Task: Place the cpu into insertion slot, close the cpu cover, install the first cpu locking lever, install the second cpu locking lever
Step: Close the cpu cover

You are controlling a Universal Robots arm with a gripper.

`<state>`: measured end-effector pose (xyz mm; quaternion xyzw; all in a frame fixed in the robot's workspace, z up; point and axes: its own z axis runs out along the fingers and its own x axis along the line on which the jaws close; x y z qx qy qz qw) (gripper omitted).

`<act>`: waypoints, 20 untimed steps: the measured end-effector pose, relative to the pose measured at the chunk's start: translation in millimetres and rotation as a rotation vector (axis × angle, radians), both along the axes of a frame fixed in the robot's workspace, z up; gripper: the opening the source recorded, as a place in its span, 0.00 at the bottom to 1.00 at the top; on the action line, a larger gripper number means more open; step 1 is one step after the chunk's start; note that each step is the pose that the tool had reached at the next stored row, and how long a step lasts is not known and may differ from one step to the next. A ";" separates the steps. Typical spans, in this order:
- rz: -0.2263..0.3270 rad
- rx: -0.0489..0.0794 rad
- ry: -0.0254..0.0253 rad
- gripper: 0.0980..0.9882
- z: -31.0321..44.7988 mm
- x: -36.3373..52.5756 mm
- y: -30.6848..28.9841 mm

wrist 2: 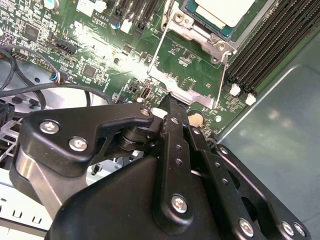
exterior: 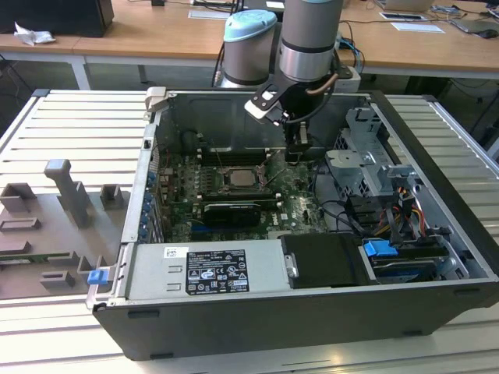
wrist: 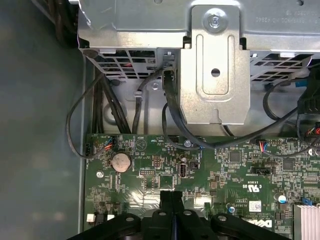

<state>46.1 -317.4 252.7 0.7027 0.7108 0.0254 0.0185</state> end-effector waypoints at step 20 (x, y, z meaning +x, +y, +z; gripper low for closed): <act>0.002 0.000 0.0000 0.01 0.4 -20.0 0.0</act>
